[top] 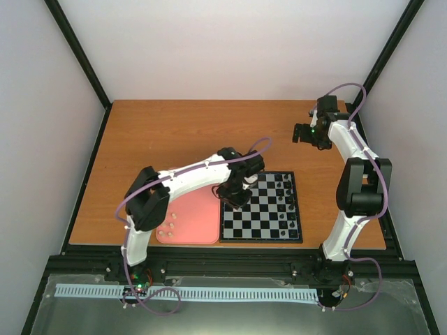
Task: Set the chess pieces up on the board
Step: Place the chess piece on the chessboard, then pick up the chess piece from the storage box, then place the chess piece on the chessboard.
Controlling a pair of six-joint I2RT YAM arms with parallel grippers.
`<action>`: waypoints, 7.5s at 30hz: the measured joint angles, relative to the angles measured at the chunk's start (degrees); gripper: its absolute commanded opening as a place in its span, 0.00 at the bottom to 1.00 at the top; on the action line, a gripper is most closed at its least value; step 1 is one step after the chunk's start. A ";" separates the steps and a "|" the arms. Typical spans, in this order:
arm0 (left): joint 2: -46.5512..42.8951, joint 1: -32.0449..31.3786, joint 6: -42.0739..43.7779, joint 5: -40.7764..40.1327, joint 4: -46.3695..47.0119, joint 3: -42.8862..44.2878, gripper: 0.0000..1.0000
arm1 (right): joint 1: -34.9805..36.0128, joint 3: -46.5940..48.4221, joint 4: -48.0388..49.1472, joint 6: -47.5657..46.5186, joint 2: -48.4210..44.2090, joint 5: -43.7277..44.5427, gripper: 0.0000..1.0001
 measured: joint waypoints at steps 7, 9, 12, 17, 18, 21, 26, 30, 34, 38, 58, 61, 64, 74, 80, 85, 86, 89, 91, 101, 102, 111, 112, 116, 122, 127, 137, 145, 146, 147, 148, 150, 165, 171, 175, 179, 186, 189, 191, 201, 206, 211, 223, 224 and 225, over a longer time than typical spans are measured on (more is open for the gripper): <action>5.64 -0.07 0.02 -2.56 1.68 2.93 0.10 | 0.00 -0.02 -0.50 -0.72 -1.01 1.03 1.00; 6.71 -0.07 0.04 -3.41 2.27 3.32 0.10 | 0.00 -0.02 -0.48 -0.72 -1.29 0.98 1.00; 7.80 -0.07 0.07 -4.07 3.23 3.39 0.11 | 0.00 -0.15 -0.39 -0.72 -1.31 0.96 1.00; 7.87 -0.07 0.04 -5.05 4.76 3.17 0.12 | 0.00 -0.55 -0.26 -0.68 -1.31 0.50 1.00; 7.87 -0.07 0.04 -5.16 5.03 3.08 0.12 | 0.00 -0.55 -0.24 -0.68 -1.31 0.42 1.00; 7.89 -0.07 0.07 -5.53 5.38 3.08 0.12 | 0.00 -0.55 -0.20 -0.70 -1.31 0.33 1.00; 8.20 -0.07 0.11 -5.86 5.44 3.08 0.12 | 0.00 -0.55 -0.20 -0.70 -1.31 0.31 1.00; 8.20 -0.07 0.17 -5.99 5.55 2.95 0.12 | 0.00 -0.55 -0.20 -0.70 -1.31 0.20 1.00; 8.20 -0.07 0.15 -5.97 5.66 2.12 0.13 | 0.00 -0.55 -0.20 -0.70 -1.31 0.11 1.00; 8.20 -0.07 0.15 -5.99 5.68 1.73 0.15 | 0.00 -0.55 -0.20 -0.70 -1.31 0.11 1.00; 8.20 -0.07 0.17 -5.90 6.99 0.61 0.32 | 0.00 -0.55 -0.20 -0.72 -1.31 -0.09 1.00; 8.20 -0.07 0.28 -5.90 6.97 0.61 0.35 | 0.00 -0.55 -0.20 -0.72 -1.31 -0.31 1.00; 8.07 -0.07 0.33 -5.90 6.67 0.61 0.39 | 0.00 -0.55 -0.17 -0.72 -1.31 -0.57 1.00; -0.44 -0.07 0.31 -7.32 2.56 2.14 0.53 | 0.00 -0.57 -0.15 -0.72 -1.31 -1.42 1.00; -10.03 2.08 -1.14 -10.97 0.79 0.07 0.55 | 0.00 -0.57 -0.11 -0.70 -1.31 -1.70 1.00; -20.96 13.70 -4.28 -12.44 1.14 -13.14 0.56 | 0.00 -0.57 0.26 -0.68 -1.31 -2.47 1.00; -22.93 16.90 -4.85 -12.85 1.25 -16.00 0.56 | 0.00 -0.57 0.31 -0.68 -1.31 -2.67 1.00; -26.88 24.17 -5.75 -14.05 1.25 -22.14 0.56 | 0.00 -0.61 0.33 -0.68 -1.31 -3.02 1.00; -28.70 27.04 -5.90 -14.19 1.36 -25.73 0.56 | 0.00 -0.70 0.42 -0.68 -1.31 -3.17 1.00; -29.42 30.53 -6.32 -11.69 5.99 -39.15 0.56 | 0.00 -0.92 0.66 -0.68 -1.31 -4.31 1.00; -29.40 30.82 -6.32 -11.56 6.29 -39.47 0.56 | 0.00 -0.94 0.66 -0.70 -1.31 -4.37 1.00; -25.97 32.70 -6.32 -10.45 10.78 -40.50 0.55 | 0.00 -1.66 0.70 -0.70 -1.29 -4.37 1.00; -25.62 33.05 -6.32 -10.29 11.04 -40.57 0.55 | 0.00 -1.66 0.70 -0.70 -1.29 -4.37 1.00; -24.96 35.10 -6.27 -9.88 11.96 -40.63 0.49 | 0.00 -1.68 0.70 -0.70 -1.29 -4.37 1.00; -23.87 36.39 -6.05 -9.09 12.92 -40.63 0.41 | 0.00 -1.68 0.70 -0.68 -1.29 -4.37 1.00; -23.08 36.41 -6.01 -8.59 13.03 -40.63 0.41 | 0.00 -1.68 0.70 -0.68 -1.05 -4.35 1.00; -21.99 36.44 -5.92 -8.24 13.22 -40.65 0.30 | 0.00 -1.64 0.68 -0.68 0.87 -4.33 1.00; -20.13 36.48 -5.81 -8.26 14.03 -40.65 0.13 | 0.00 -1.16 0.66 -0.68 1.53 -4.26 1.00; -20.11 36.48 -5.84 -8.26 14.01 -40.63 0.09 | 0.00 -1.16 0.63 -0.70 1.53 -4.24 1.00; -20.11 36.50 -5.75 -8.28 14.03 -40.61 0.05 | 0.00 -1.16 0.59 -0.68 1.53 -4.22 1.00; -20.11 36.50 -5.68 -8.28 14.01 -40.52 0.02 | 0.00 -1.16 0.61 -0.68 1.53 -4.20 1.00; -20.09 36.50 -5.66 -8.33 13.90 -40.28 0.01 | 0.00 -1.16 0.61 -0.68 1.53 -4.20 1.00; -21.81 29.33 -6.12 -7.15 7.72 -28.24 0.01 | 0.04 -1.16 0.63 -0.68 1.53 -4.24 1.00; -18.71 17.84 -8.07 -4.59 6.51 -22.82 0.01 | 0.07 -1.16 0.63 -0.70 1.53 -4.22 1.00; -15.69 11.56 -8.72 -3.21 6.56 -18.93 0.01 | 0.07 -1.16 0.66 -0.68 1.53 -4.22 1.00; -12.20 8.04 -8.59 -3.08 6.71 -15.72 0.01 | 0.07 -1.18 0.66 -0.70 1.53 -4.17 1.00; -8.61 3.80 -7.76 -3.69 8.35 -14.36 0.01 | 0.07 -1.73 0.68 -0.70 1.51 -4.09 1.00; -7.65 2.64 -7.26 -3.85 9.22 -13.94 0.01 | 0.07 -2.49 0.83 -0.70 1.40 -4.04 1.00; -7.58 2.14 -6.88 -3.93 9.88 -13.94 0.01 | 0.07 -3.04 0.87 -0.70 1.27 -3.96 1.00; -7.56 0.11 -4.33 -4.46 12.96 -13.90 0.01 | 0.07 -4.20 1.16 -0.70 0.44 -3.91 1.00; -6.58 -0.31 -3.48 -5.64 14.51 -13.90 0.01 | 0.07 -4.20 1.18 -0.70 0.42 -3.93 1.00; -4.63 -0.31 -2.62 -7.63 15.17 -13.90 0.01 | 0.07 -4.20 1.20 -0.70 0.42 -3.93 1.00; -3.48 -0.31 -1.40 -10.71 15.78 -13.94 0.02 | 0.07 -4.17 1.55 -0.70 0.44 -4.00 1.00; -3.23 -0.31 -1.27 -10.88 15.82 -13.94 0.02 | 0.07 -4.17 1.55 -0.70 0.44 -4.00 1.00; -2.97 -0.31 -1.11 -11.06 15.89 -13.94 0.03 | 0.07 -4.17 1.55 -0.70 0.44 -4.00 1.00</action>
